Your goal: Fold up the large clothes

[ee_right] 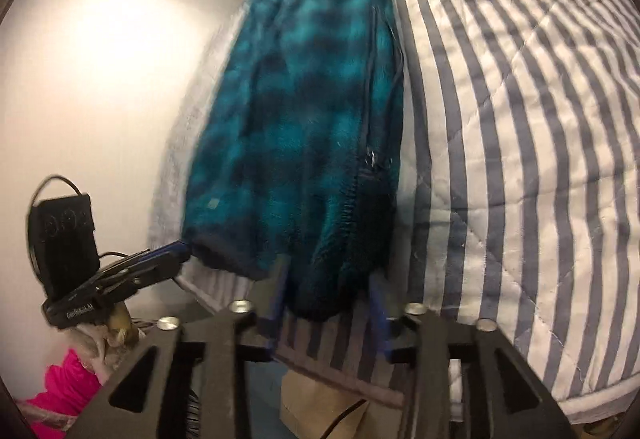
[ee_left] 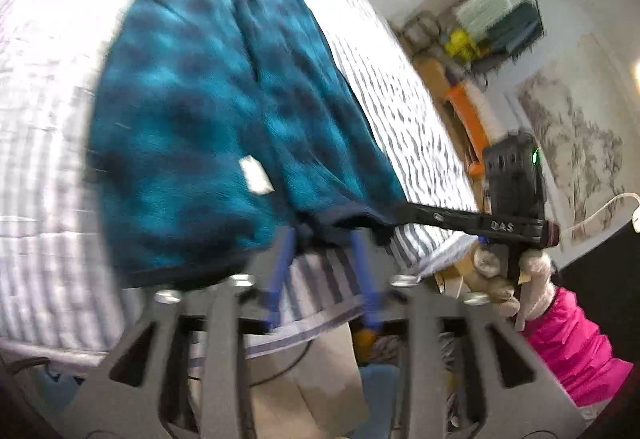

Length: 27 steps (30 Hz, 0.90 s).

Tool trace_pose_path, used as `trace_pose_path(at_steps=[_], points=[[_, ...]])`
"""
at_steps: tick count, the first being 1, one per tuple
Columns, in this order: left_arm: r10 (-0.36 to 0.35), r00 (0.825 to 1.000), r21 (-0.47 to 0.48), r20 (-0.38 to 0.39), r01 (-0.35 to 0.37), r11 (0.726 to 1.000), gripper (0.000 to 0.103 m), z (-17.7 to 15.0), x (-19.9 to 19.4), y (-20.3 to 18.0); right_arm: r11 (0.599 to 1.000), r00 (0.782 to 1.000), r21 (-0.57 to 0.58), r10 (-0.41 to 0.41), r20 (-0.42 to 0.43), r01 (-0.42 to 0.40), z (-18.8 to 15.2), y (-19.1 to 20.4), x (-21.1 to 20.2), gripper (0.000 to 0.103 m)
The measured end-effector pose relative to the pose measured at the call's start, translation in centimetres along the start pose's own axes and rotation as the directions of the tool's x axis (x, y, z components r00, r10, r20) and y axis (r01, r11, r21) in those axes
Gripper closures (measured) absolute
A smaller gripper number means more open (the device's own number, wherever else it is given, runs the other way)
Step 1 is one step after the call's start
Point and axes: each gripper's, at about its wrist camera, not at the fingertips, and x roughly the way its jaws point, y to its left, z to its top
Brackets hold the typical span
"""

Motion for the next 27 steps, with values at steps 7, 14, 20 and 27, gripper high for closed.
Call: trace_pose_path(at_steps=[7,14,20,27], points=[[0.106,0.991,-0.324,0.081,-0.074,0.943,0.042,-0.4,-2.6,10.1,0.996,0.996,0.076,0.049,0.073,-0.055,-0.6,-2.8,-1.8,0.033],[-0.111,0.994,-0.491,0.020,0.107,0.865,0.042,-1.5,1.4,13.6,0.990,0.994,0.093,0.106,0.028,-0.108,-0.7,-2.3,0.2,0.034],[-0.089,0.996,-0.454,0.023,0.090,0.886,0.092,-1.3,2.2,11.1,0.990,0.992,0.069,0.127,-0.012,-0.125,-1.0,-1.2,2.2,0.072],[-0.042,0.991,-0.343,0.128,0.084,0.936,0.093,-1.2,-4.1,8.9,0.986,0.980,-0.033,0.166,0.106,-0.163,-1.2,3.3,-3.4,0.087]])
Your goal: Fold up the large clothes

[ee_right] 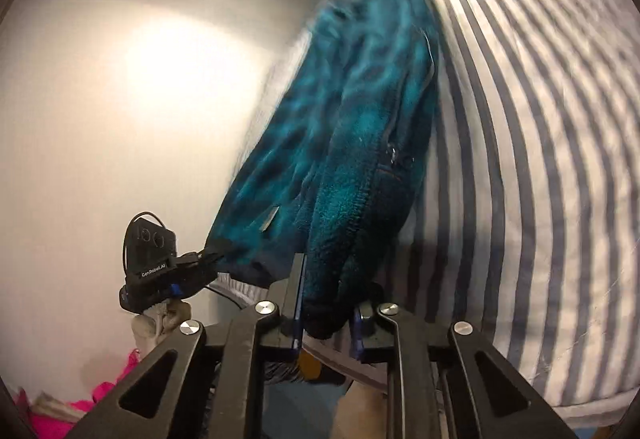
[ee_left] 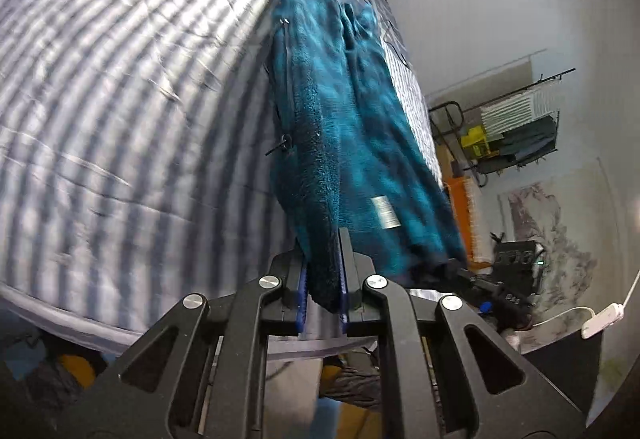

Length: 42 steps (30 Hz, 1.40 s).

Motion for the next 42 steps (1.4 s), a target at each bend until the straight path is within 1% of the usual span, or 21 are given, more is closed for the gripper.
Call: trace_pose_path(at_steps=[3,5,6,7,9,12,14,16,18,19,20,22,24,26,29,31,32,34,36,39,42], points=[[0.052,0.997,-0.048,-0.065,-0.055,0.997,0.094,-0.5,2.4,2.4,0.998,0.997,0.009,-0.069,-0.037,0.070,-0.6,-0.7,1.0,0.088],[0.110,0.989,-0.052,-0.100,-0.116,0.992,0.093,-1.1,4.3,3.7,0.986,0.979,0.021,-0.159,-0.124,0.163,-1.7,-2.1,3.6,0.089],[0.124,0.987,-0.050,-0.100,-0.129,0.990,0.093,-1.3,4.7,4.0,0.981,0.971,0.016,-0.190,-0.145,0.194,-2.1,-2.6,4.4,0.089],[0.113,0.989,-0.055,-0.097,-0.118,0.991,0.094,-1.3,4.6,4.1,0.976,0.964,0.015,-0.211,-0.159,0.216,-2.4,-3.0,4.9,0.089],[0.105,0.990,-0.044,-0.091,-0.109,0.993,0.093,-0.9,4.2,3.6,0.980,0.971,0.035,-0.187,-0.152,0.194,-2.3,-3.1,4.4,0.089],[0.127,0.988,-0.033,-0.082,-0.130,0.991,0.091,-0.8,2.8,3.5,0.987,0.979,0.039,-0.147,-0.142,0.154,-1.7,-2.7,3.7,0.087],[0.152,0.985,-0.038,-0.078,-0.155,0.987,0.088,-0.8,1.9,3.0,0.985,0.977,0.049,-0.159,-0.145,0.168,-0.9,-2.5,3.1,0.067],[0.176,0.983,-0.020,-0.053,-0.177,0.984,0.087,-1.7,-0.2,2.5,0.981,0.974,0.026,-0.188,-0.129,0.193,-0.8,-1.9,1.5,0.062],[0.209,0.978,0.023,0.005,-0.209,0.978,0.086,-2.0,-2.5,1.1,0.975,0.972,-0.042,-0.219,-0.085,0.216,-0.5,-0.1,-0.7,0.058],[0.225,0.974,0.049,0.031,-0.226,0.973,0.086,-2.1,-3.5,0.2,0.974,0.973,-0.058,-0.223,-0.064,0.220,-0.1,0.5,-1.3,0.052],[0.237,0.970,0.068,0.052,-0.240,0.968,0.086,-2.3,-4.1,-0.4,0.972,0.974,-0.077,-0.223,-0.031,0.220,0.8,1.4,-2.1,0.048],[0.243,0.965,0.097,0.094,-0.252,0.963,0.086,-2.0,-4.5,-1.8,0.966,0.972,-0.103,-0.233,0.034,0.236,2.8,2.1,-3.5,0.048],[0.248,0.961,0.140,0.124,-0.264,0.954,0.086,-1.8,-5.2,-3.5,0.960,0.969,-0.142,-0.232,0.091,0.243,5.7,2.8,-4.4,0.051],[0.255,0.955,0.179,0.152,-0.281,0.943,0.086,-1.6,-5.5,-5.1,0.948,0.963,-0.184,-0.239,0.126,0.260,8.4,3.4,-4.2,0.061],[0.256,0.945,0.226,0.201,-0.299,0.927,0.086,-1.3,-5.5,-7.0,0.932,0.954,-0.224,-0.253,0.159,0.285,13.1,3.7,-2.8,0.066],[0.245,0.947,0.231,0.209,-0.291,0.928,0.086,-0.8,-5.3,-7.5,0.919,0.946,-0.244,-0.268,0.185,0.308,16.1,4.1,-0.5,0.068],[0.238,0.949,0.226,0.207,-0.283,0.932,0.086,-0.6,-5.2,-7.6,0.914,0.942,-0.250,-0.277,0.192,0.320,18.0,3.8,1.0,0.071],[0.233,0.952,0.214,0.200,-0.274,0.938,0.086,0.0,-5.0,-7.3,0.911,0.939,-0.245,-0.291,0.185,0.331,21.0,2.8,4.0,0.075],[0.246,0.949,0.204,0.195,-0.284,0.937,0.086,0.4,-4.7,-7.0,0.907,0.937,-0.247,-0.304,0.171,0.340,23.8,1.8,7.0,0.078],[0.255,0.951,0.154,0.173,-0.282,0.947,0.086,1.1,-4.2,-5.7,0.898,0.936,-0.269,-0.319,0.149,0.349,27.1,0.7,11.4,0.080],[0.262,0.952,0.129,0.161,-0.283,0.950,0.086,1.6,-3.5,-4.9,0.876,0.920,-0.282,-0.365,0.145,0.392,29.2,-0.9,14.4,0.080]])
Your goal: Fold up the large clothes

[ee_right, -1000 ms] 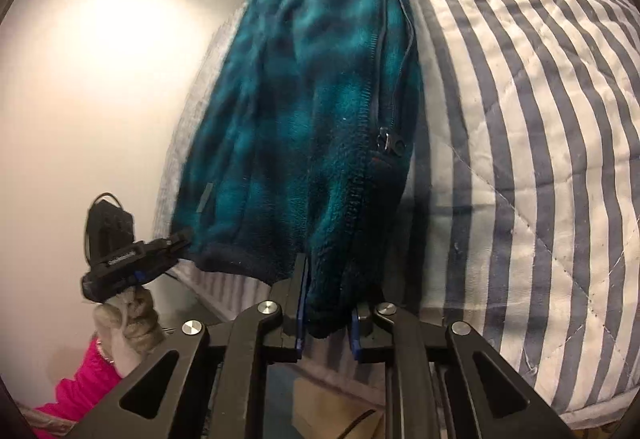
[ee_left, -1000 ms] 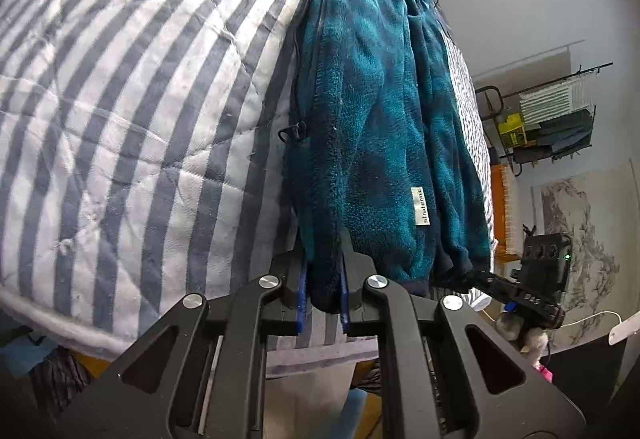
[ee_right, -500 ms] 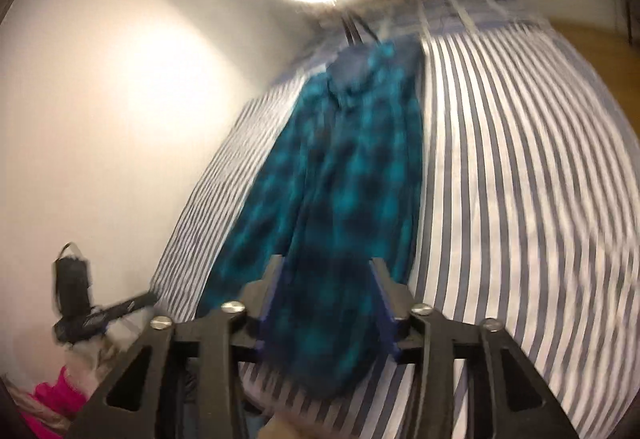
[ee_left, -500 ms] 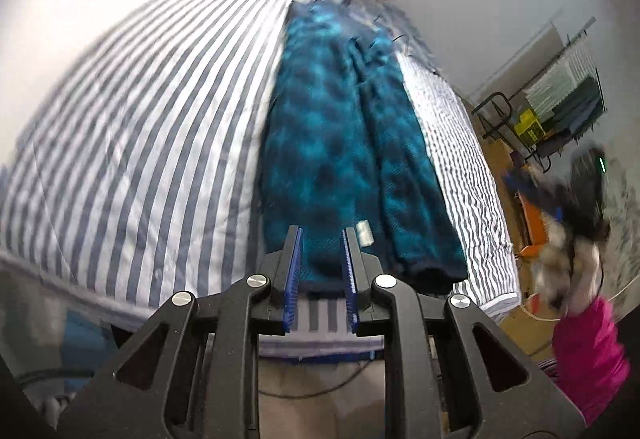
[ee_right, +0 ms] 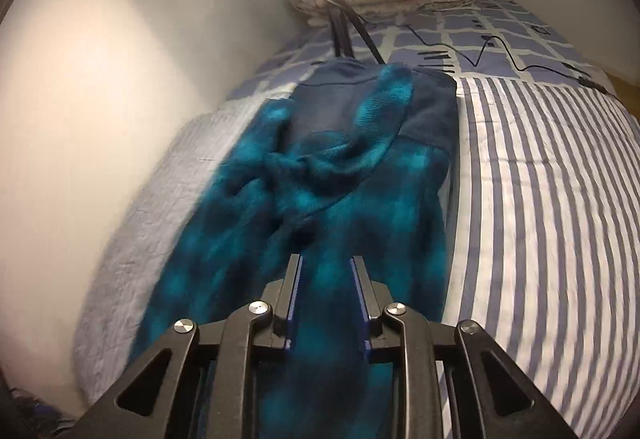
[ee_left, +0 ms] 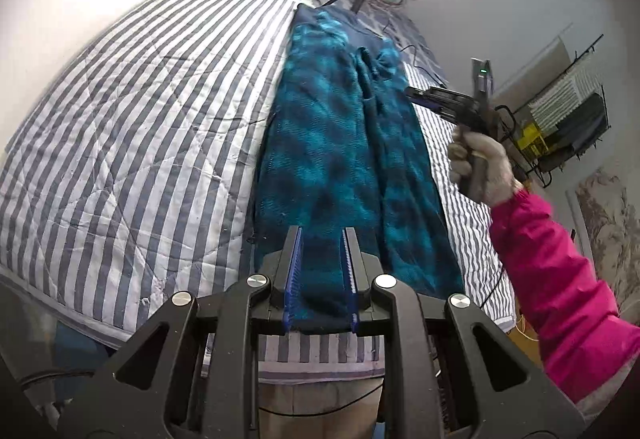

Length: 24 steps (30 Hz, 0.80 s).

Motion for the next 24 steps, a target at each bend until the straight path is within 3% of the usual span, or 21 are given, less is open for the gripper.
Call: trace_pose_path(at_steps=[4,8,12,17,22,24], points=[[0.025,1.000,0.021,-0.005,-0.025,0.999,0.086,0.0,0.6,0.0,0.992,0.992,0.059,-0.108,-0.060,0.111,0.3,-3.4,4.9,0.087],[0.023,0.999,0.019,-0.024,-0.023,1.000,0.086,-0.2,1.3,0.1,0.994,0.997,0.082,-0.065,-0.031,0.068,0.1,-4.3,4.5,0.088],[-0.010,1.000,0.010,-0.024,0.010,1.000,0.086,-0.4,0.9,-0.4,0.994,0.998,0.099,-0.041,0.037,0.037,0.9,-3.9,1.9,0.078],[0.009,1.000,0.067,0.022,-0.011,0.998,0.086,-0.4,0.1,-1.7,0.989,0.993,0.135,-0.068,0.093,0.055,2.9,-3.8,1.4,0.078],[0.022,1.000,0.023,-0.013,-0.022,1.000,0.086,-0.4,0.9,-0.4,0.982,0.992,0.135,-0.126,-0.023,0.128,3.2,-4.0,6.1,0.077],[0.017,1.000,0.014,-0.025,-0.017,1.000,0.083,-0.4,1.0,-0.1,0.982,0.988,0.115,-0.150,-0.024,0.151,3.0,-3.5,6.5,0.077]])
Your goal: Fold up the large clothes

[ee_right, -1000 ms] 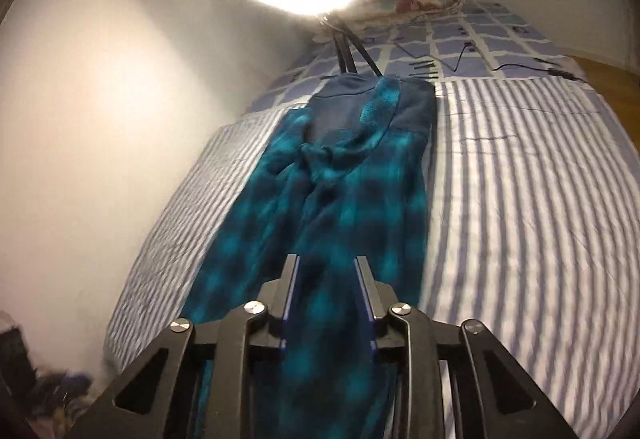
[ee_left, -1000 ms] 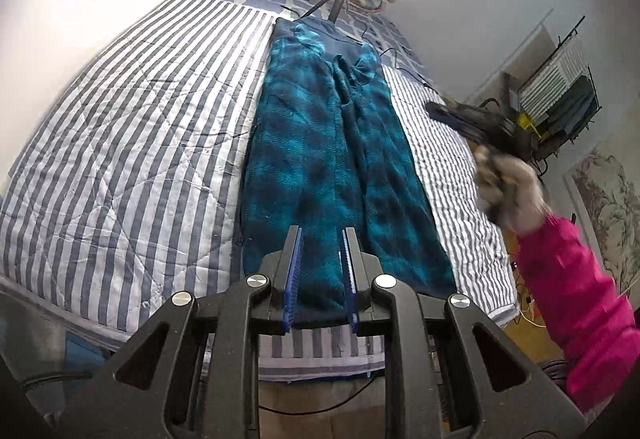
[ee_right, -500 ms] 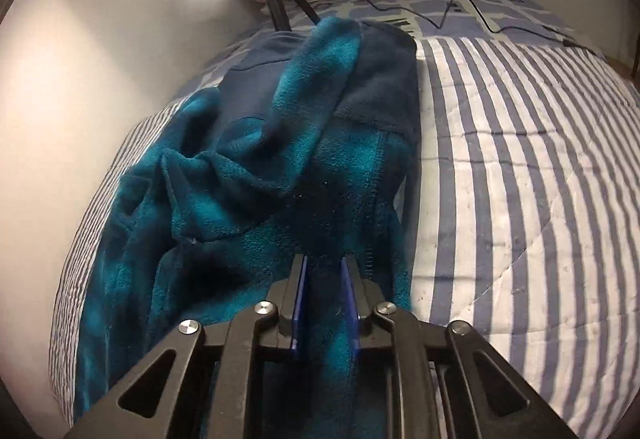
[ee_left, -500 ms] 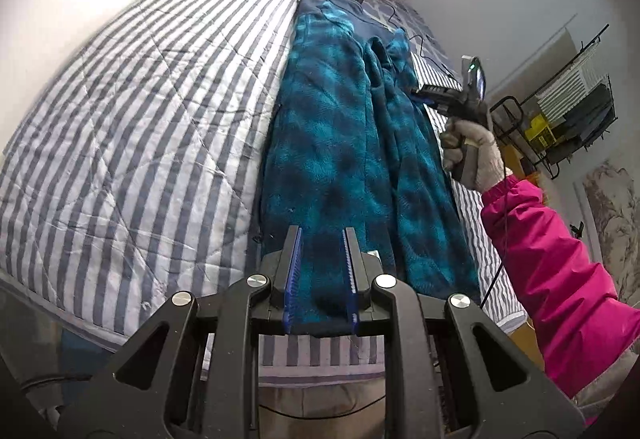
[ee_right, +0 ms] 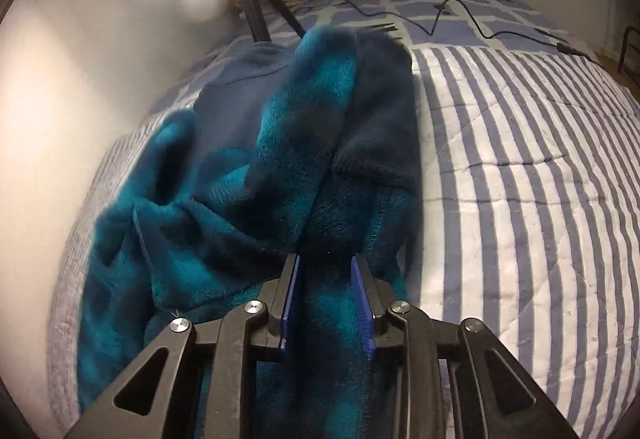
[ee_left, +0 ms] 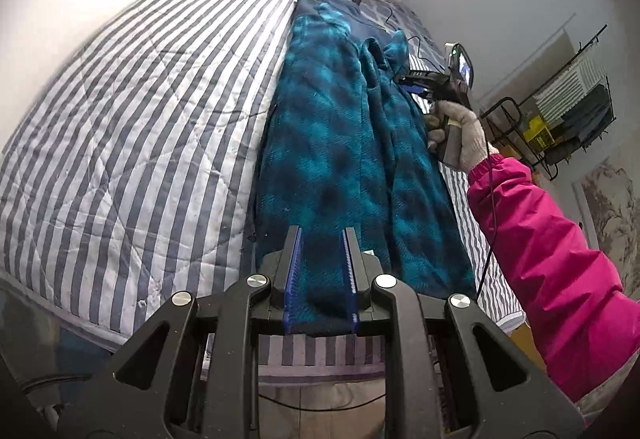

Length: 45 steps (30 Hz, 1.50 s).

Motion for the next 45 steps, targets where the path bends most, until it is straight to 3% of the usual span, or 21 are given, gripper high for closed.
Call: trace_pose_path(at_steps=[3,7,12,15,17,20,23,27,32,38,43,45], points=[[-0.023,1.000,-0.019,-0.001,0.023,1.000,0.052,-0.2,-0.3,0.6,1.000,1.000,0.013,0.004,-0.018,-0.004,0.1,0.3,-1.3,0.075],[-0.065,0.998,-0.027,0.007,0.065,0.998,0.050,-0.3,-1.3,1.0,0.999,0.999,0.001,0.039,0.021,-0.039,-1.0,1.0,-7.0,0.067],[-0.119,0.993,-0.046,0.007,0.119,0.992,0.050,-0.4,-2.4,1.5,0.993,0.992,-0.026,0.115,0.060,-0.114,-5.5,2.7,-17.3,0.057],[-0.132,0.991,-0.084,0.001,0.131,0.988,0.050,-0.6,-2.5,2.5,0.986,0.985,-0.074,0.154,0.083,-0.148,-10.0,4.2,-24.7,0.045],[-0.139,0.990,-0.114,-0.012,0.136,0.984,0.050,-0.7,-2.2,3.2,0.984,0.985,-0.109,0.150,0.088,-0.140,-13.0,4.8,-28.1,0.036],[-0.172,0.983,-0.177,-0.062,0.159,0.971,0.050,-0.9,-0.8,4.4,0.987,0.988,-0.092,0.137,0.077,-0.129,-17.7,4.3,-31.1,0.031],[-0.192,0.976,-0.215,-0.106,0.166,0.962,0.050,-1.1,1.2,5.5,0.991,0.990,-0.029,0.134,0.035,-0.133,-22.5,2.8,-31.3,0.030],[-0.209,0.964,-0.257,-0.161,0.164,0.952,0.050,-1.9,4.3,7.1,0.985,0.985,0.071,0.165,-0.060,-0.160,-27.6,0.8,-28.1,0.030],[-0.283,0.940,-0.344,-0.189,0.206,0.916,0.050,-3.2,7.0,8.5,0.963,0.962,0.155,0.241,-0.125,-0.221,-30.9,-0.1,-23.9,0.030],[-0.315,0.920,-0.260,-0.233,0.253,0.932,0.051,-4.2,9.0,6.1,0.924,0.921,0.205,0.356,-0.157,-0.322,-32.2,0.5,-20.9,0.032],[-0.320,0.916,-0.239,-0.241,0.263,0.935,0.076,-4.6,9.4,5.4,0.919,0.900,0.174,0.385,-0.202,-0.354,-32.1,2.1,-18.3,0.038],[-0.334,0.913,-0.239,-0.235,0.279,0.930,0.082,-4.5,9.1,5.2,0.914,0.896,0.171,0.397,-0.201,-0.367,-32.0,2.4,-17.9,0.041]])
